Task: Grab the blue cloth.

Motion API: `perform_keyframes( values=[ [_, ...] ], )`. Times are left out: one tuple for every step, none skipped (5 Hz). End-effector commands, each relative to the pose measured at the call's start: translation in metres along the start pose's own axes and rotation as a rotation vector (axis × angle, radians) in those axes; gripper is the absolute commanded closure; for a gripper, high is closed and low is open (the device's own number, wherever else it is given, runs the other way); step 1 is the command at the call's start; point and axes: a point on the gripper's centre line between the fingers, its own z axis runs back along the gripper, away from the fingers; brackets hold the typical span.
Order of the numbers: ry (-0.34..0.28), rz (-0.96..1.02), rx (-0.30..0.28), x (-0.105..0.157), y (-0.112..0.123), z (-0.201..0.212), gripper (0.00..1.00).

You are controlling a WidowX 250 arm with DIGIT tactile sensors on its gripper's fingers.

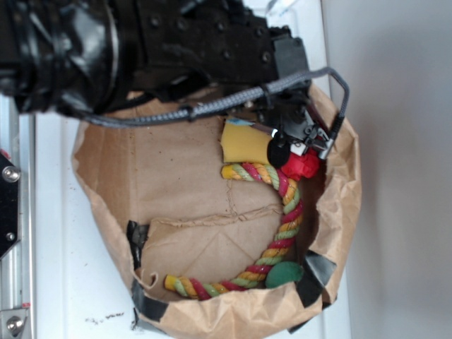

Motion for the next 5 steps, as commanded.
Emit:
perform_keyframes(
  values=[
    [-0.045, -0.006, 0.044, 0.008, 0.038, 0.017, 0.00],
    [-0.075, -0.002, 0.078, 0.010, 0.050, 0.013, 0.00],
    [-0.095, 0.044, 0.080, 0.022, 0.044, 0.010, 0.00],
    [-0.112, 0.098, 0.074, 0.039, 0.038, 0.004, 0.00],
    [-0.118, 0.113, 0.071, 0.045, 0.036, -0.003, 0.00]
  ],
)
